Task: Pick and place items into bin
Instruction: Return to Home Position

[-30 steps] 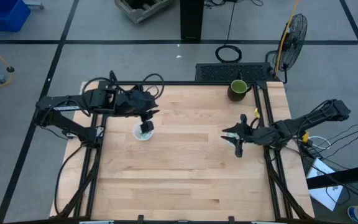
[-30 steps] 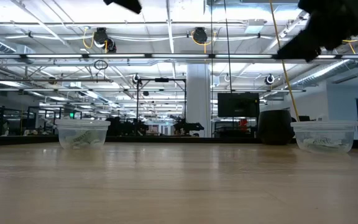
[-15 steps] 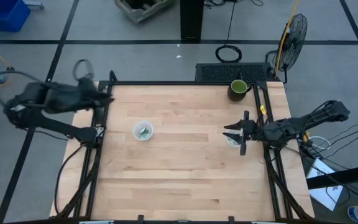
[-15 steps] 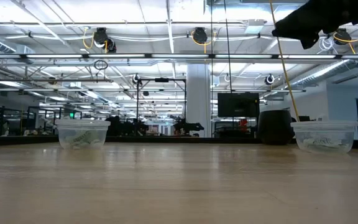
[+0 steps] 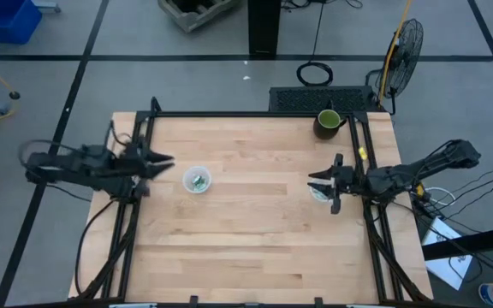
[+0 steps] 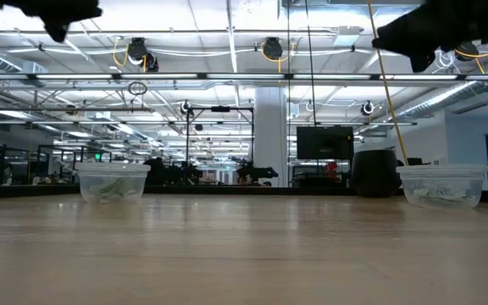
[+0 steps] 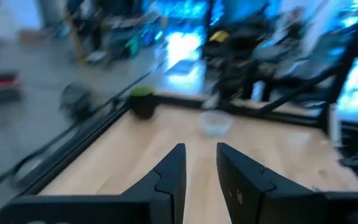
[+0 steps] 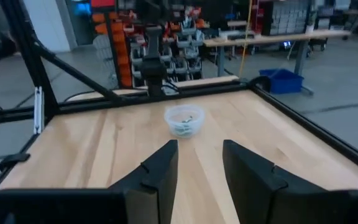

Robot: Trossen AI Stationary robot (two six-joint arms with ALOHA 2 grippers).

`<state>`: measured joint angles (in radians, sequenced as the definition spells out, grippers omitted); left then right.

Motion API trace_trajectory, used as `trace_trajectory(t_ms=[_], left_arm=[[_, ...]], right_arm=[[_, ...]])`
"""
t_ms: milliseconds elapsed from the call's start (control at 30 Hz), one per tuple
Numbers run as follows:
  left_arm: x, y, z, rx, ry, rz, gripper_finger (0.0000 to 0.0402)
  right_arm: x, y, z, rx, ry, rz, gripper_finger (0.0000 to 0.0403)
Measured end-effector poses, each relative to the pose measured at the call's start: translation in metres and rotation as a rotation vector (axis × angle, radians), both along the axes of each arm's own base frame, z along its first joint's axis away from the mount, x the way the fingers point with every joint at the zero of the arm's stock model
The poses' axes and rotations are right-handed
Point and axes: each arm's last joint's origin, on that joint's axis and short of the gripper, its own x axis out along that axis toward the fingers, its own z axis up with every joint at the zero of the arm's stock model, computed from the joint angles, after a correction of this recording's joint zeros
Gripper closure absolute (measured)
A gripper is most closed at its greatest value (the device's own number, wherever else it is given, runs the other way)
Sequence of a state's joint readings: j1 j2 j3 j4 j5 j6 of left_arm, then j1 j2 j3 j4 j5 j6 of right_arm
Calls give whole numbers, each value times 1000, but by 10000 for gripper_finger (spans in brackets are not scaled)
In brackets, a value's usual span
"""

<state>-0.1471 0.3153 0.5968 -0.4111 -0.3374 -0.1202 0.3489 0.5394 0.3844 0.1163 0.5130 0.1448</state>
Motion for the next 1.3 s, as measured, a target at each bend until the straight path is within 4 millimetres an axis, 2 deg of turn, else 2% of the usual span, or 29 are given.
trace_trajectory(t_ms=[100,300,500,667,800,967,1167,1300], left_arm=[[13,-4,-23,29,-67,-74,307],[25,-6,-58,-3,-131,-96,307],[31,-8,-83,0,-191,-129,307],[25,-7,-79,-4,-209,-128,307],[12,-5,-72,4,-239,-127,307],[-4,-3,-72,6,-268,-125,307],[-1,-3,-76,21,-253,-102,307],[2,-4,-83,19,-287,-151,307]], right_arm=[[-1,1,-19,-37,-45,60,282],[-12,-1,-30,-65,-205,135,284],[-19,-3,-42,-68,-248,148,282],[-22,-4,-42,-64,-254,148,283],[-24,-5,-46,-66,-212,150,284],[-27,-6,-45,-48,-222,149,286],[-28,-6,-44,-68,-229,147,283],[-28,-6,-46,-67,-228,147,283]])
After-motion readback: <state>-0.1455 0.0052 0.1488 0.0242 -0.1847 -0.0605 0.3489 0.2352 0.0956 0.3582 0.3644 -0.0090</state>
